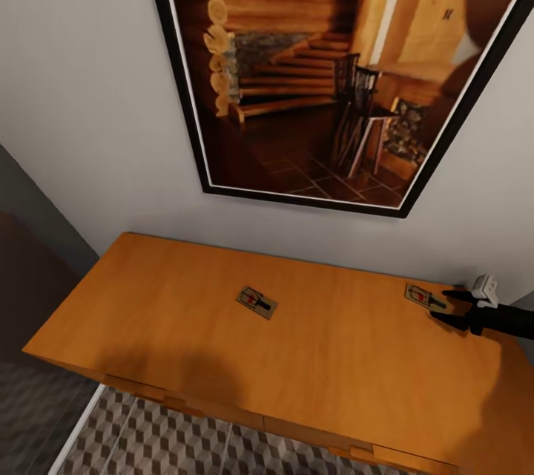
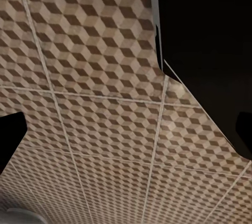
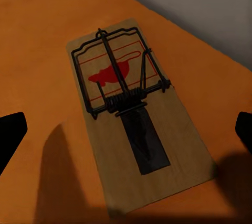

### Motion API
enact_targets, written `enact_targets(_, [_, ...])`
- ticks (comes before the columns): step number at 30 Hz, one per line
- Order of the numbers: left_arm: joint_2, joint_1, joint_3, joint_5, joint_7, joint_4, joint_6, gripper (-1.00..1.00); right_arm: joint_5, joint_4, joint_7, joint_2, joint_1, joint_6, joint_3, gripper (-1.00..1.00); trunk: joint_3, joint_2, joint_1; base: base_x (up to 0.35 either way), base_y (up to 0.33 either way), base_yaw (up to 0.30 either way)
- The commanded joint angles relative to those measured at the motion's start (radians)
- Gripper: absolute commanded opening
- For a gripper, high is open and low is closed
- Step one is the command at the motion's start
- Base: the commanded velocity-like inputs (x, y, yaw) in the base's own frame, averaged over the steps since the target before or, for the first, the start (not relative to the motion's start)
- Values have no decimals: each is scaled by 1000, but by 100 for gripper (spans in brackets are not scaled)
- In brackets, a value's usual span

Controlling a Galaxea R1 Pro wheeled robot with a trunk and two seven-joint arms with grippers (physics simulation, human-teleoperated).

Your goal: Take the four mousetraps from the cabinet in the bathroom and place them on the bathroom floor. Make sure all four end up on the same floor surface, and ensure that at least two of them are either under or directly next to the same bathroom sink.

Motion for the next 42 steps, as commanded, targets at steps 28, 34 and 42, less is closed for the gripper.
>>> enact_targets(28, [-1,-1,-9,9,1,1,2,100,0,2,1,0,-1,-4,2,-100,-19,-2,1,0,0,0])
enact_targets(34, [-1,-1,-9,9,1,1,2,100,0,2,1,0,-1,-4,2,-100,-19,-2,1,0,0,0])
enact_targets(42, [-1,-1,-9,9,1,1,2,100,0,2,-1,1,-1,-4,4,-100,-19,-2,1,0,0,0])
